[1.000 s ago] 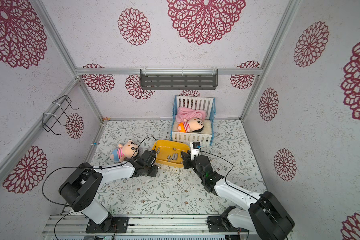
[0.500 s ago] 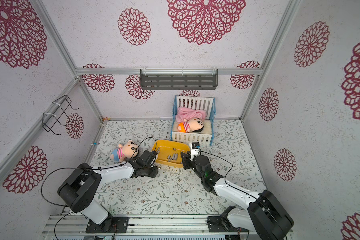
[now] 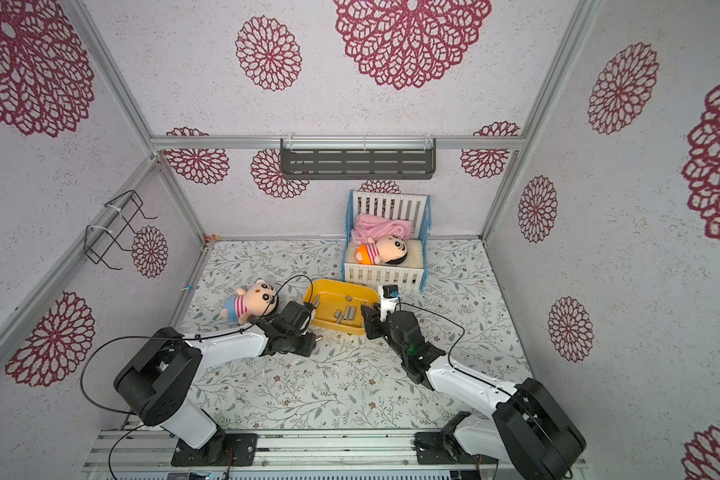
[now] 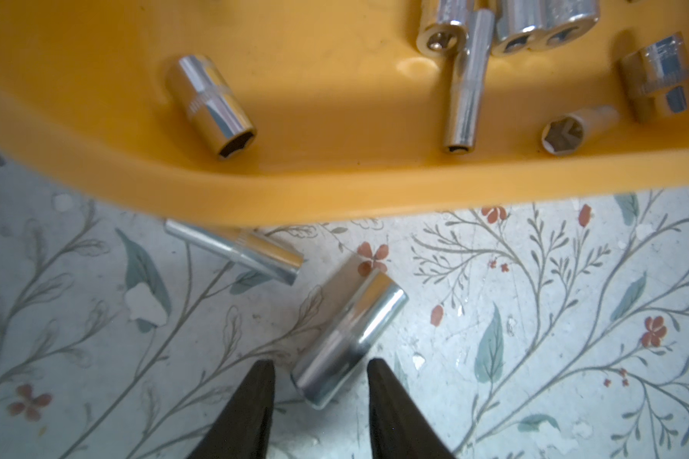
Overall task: Put the screws on the desktop into the storage box
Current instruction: Pick up the screw from the center of the board.
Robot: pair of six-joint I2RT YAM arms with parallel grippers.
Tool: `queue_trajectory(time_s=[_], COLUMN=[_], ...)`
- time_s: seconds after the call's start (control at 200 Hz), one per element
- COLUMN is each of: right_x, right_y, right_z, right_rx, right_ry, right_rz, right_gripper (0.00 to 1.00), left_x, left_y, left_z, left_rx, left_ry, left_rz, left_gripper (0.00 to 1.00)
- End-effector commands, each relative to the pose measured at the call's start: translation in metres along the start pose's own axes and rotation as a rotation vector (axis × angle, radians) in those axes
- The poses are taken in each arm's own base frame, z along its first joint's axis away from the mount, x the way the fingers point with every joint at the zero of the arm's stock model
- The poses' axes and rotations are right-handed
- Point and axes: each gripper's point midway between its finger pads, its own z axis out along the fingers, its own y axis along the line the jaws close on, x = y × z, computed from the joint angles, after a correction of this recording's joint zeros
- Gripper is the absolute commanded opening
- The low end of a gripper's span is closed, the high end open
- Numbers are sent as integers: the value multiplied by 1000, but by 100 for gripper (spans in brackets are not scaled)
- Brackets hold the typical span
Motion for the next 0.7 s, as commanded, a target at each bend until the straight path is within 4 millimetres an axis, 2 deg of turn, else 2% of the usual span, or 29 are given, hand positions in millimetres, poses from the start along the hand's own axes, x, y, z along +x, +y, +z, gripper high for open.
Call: queue_trajectory(time_s=[0.0,0.245,0.5,0.555,0.695], right_x=[-26,-25,-25,-25,-26], right_y=[12,12,12,12,12], right_z=[2,3,3,3,2], right_rx=[-33,-35,-33,-34,-33], right_ry=[-59,-55,-56,-55,-57], right_rz=[12,11,10,10,11], right_gripper=[42,42,42,42,42], left_x=[2,4,7,7,10], left_y=[-4,-9,-15,-16,-18], left_z=[6,12,13,13,11], left_rx=[21,31,42,43,38], left_ry=[31,55,69,72,83], left_rz=[5,26,43,50,69], left_gripper=[43,35,30,26,21])
